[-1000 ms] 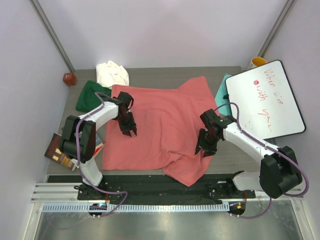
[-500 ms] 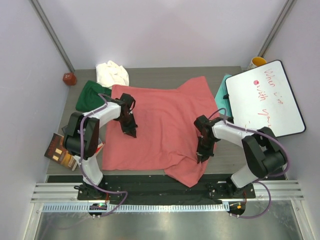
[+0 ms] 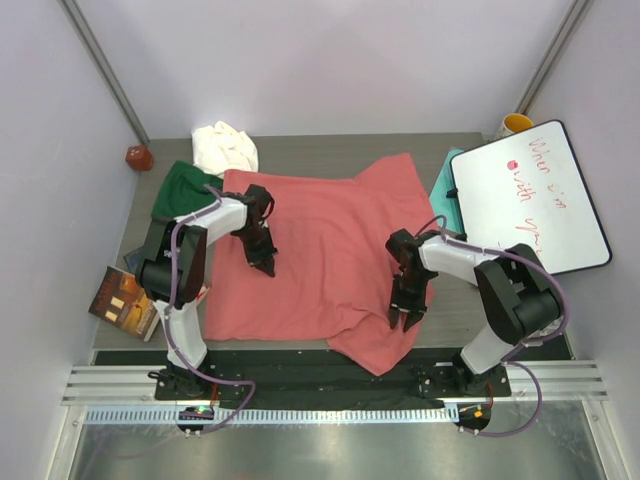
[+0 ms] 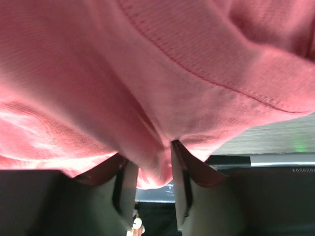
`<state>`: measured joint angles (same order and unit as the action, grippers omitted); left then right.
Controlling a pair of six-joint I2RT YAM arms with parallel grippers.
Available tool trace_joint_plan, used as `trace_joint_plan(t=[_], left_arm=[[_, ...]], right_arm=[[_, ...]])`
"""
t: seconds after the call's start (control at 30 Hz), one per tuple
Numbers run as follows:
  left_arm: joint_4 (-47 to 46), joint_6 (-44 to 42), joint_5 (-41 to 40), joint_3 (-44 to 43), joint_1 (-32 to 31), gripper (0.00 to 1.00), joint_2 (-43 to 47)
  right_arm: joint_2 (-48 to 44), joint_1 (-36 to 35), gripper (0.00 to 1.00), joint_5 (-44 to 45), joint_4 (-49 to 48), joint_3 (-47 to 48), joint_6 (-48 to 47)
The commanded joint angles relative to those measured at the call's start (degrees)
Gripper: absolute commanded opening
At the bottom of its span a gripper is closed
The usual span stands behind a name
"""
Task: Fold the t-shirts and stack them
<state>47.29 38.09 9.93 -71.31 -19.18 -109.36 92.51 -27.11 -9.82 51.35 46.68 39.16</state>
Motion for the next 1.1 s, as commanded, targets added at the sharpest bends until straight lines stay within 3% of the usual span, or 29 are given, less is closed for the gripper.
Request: trace_joint_plan(t=[0.0,0.33,0.7,0.87,1.07], left_arm=[[-0.3,-1.7,-1.4,-2.3,-0.2,0.0,-3.1],[1.7,-2.8,0.2,-5.9,1.2,0.0,-5.1],[3.0,-4.2,0.6,-6.0,2.0,0.0,-4.5],[4.7,-5.7,3.2,-9.9,2.5,0.18,-4.5],[7.1,-6.4,7.5,-15.4,2.4,0.38,-2.9]], right_arm=[[3.6,3.0,0.41,9.4,0.2,-2.6,-2.0],[3.2,13.7,0.44,12.8,3.7,1.4,-3.9],[5.1,14.4,0.48,13.2,5.9,13.1,-8.8],[2.5,14.4,0.51,14.7,12.6,24.0,-9.2],[-2.2,14.4,0.54,16.1,15.6,28.3,-6.9]])
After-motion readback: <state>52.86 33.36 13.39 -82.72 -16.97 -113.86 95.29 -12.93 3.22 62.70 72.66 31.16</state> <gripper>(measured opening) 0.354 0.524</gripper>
